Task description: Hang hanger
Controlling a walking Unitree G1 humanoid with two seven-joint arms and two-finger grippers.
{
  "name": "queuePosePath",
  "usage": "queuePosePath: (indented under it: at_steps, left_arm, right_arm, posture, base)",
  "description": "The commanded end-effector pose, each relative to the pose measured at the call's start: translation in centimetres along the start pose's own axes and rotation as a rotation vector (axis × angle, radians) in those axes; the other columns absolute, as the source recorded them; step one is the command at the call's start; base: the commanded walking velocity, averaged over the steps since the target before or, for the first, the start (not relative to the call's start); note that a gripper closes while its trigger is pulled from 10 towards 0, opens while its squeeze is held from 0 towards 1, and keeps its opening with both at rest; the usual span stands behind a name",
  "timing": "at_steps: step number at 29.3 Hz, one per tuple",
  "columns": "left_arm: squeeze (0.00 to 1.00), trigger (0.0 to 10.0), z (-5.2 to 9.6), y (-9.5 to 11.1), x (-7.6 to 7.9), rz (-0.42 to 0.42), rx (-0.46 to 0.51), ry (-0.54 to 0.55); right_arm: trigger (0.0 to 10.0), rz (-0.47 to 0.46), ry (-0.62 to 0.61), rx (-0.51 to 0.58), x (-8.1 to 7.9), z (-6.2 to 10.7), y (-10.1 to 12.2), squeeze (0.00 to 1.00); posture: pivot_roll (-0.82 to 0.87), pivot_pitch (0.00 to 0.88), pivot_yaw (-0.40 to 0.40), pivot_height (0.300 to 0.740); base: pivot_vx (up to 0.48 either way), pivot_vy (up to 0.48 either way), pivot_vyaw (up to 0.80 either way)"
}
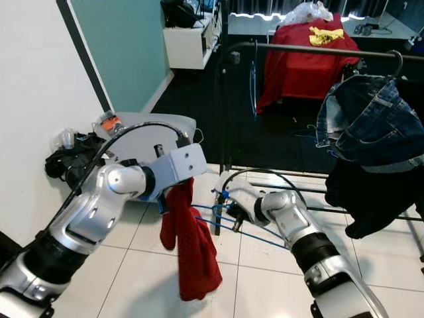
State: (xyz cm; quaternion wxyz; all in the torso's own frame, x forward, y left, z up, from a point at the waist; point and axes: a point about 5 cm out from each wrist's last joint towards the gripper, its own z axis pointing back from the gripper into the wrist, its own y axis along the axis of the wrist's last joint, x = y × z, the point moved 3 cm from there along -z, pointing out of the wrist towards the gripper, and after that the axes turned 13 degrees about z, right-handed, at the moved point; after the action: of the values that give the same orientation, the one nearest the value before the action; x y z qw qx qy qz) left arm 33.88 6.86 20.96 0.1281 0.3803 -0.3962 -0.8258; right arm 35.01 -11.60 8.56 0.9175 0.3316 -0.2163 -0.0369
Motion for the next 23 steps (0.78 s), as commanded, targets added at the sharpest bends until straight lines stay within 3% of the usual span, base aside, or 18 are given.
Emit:
queuePosePath:
  at_steps: [1,5,9,11,12,14,17,18,20,21,22,23]
  left_arm:
    - [0.0,10.0,0.3,1.6,-0.9,-0.033,0.075,0.038]
    - [0.0,10.0,0.3,2.4,-1.3,-0.043,0.121,0.058]
    - [0.0,10.0,0.3,2.5,-1.3,-0.043,0.119,0.058]
    - [0.0,10.0,0.6,1.3,-1.7,-0.063,0.069,0.073]
    - [0.0,10.0,0.9,0.5,-2.0,-0.057,0.037,0.085]
    - [0.0,10.0,0.9,0.5,-2.0,-0.057,0.037,0.085]
    - [0.0,10.0,1.4,-1.2,-2.3,-0.042,-0.021,0.111]
    - [0.0,10.0,1.4,-1.2,-2.3,-0.042,-0.021,0.111]
    - [0.0,10.0,1.5,-2.0,-2.4,-0.046,-0.047,0.124]
    - [0.0,10.0,1.5,-2.0,-2.4,-0.046,-0.047,0.124]
    - [0.0,10.0,1.6,-2.5,-2.4,-0.048,-0.061,0.133]
    - [0.0,10.0,1.6,-2.5,-2.4,-0.048,-0.061,0.133]
  right_arm:
    - [10.0,0.048,0.119,0.001,-1.9,-0.4,-0.3,0.0]
    - [10.0,0.097,0.251,-0.041,-3.8,0.0,-1.6,0.0]
    - [10.0,0.075,0.231,-0.055,-3.8,0.0,-2.2,0.0]
    - [10.0,-0.071,-0.007,-0.076,-1.5,0.0,-3.5,0.0]
    - [10.0,-0.221,-0.181,-0.032,0.3,0.5,-3.7,0.0]
    - [10.0,-0.221,-0.181,-0.032,0.3,0.5,-3.7,0.0]
    - [10.0,-0.621,-0.523,0.105,3.8,2.4,-4.7,0.0]
    - [10.0,-0.621,-0.523,0.105,3.8,2.4,-4.7,0.0]
    - [10.0,-0.796,-0.623,0.173,4.6,3.2,-5.3,0.0]
    - [10.0,-0.796,-0.623,0.173,4.6,3.2,-5.3,0.0]
    - [10.0,-0.937,-0.647,0.247,4.7,3.5,-5.7,0.0]
    - [10.0,-0.937,-0.647,0.247,4.7,3.5,-5.7,0.0]
  posture:
    - [0.02,0.057,0.018,0.74]
    - [0.01,0.058,0.019,0.74]
    - [0.01,0.056,0.018,0.74]
    - [0.01,0.058,0.018,0.74]
    - [0.01,0.059,0.021,0.74]
    - [0.01,0.059,0.021,0.74]
    - [0.0,0.06,0.026,0.74]
    - [0.0,0.06,0.026,0.74]
    - [0.0,0.059,0.033,0.74]
    - [0.0,0.059,0.033,0.74]
    - [0.01,0.056,0.036,0.74]
    - [0.01,0.056,0.036,0.74]
  base:
    - [0.0,0.0,0.0]
    - [0.0,0.0,0.0]
    - [0.0,0.0,0.0]
    - [0.0,0.0,0.0]
    - [0.0,0.0,0.0]
    - [0.0,0.0,0.0]
    - [0.0,0.0,0.0]
    - [0.0,0.0,0.0]
    - [0.0,0.0,0.0]
    - [0.0,0.0,0.0]
    - [0.0,0.0,0.0]
    - [0.0,0.0,0.0]
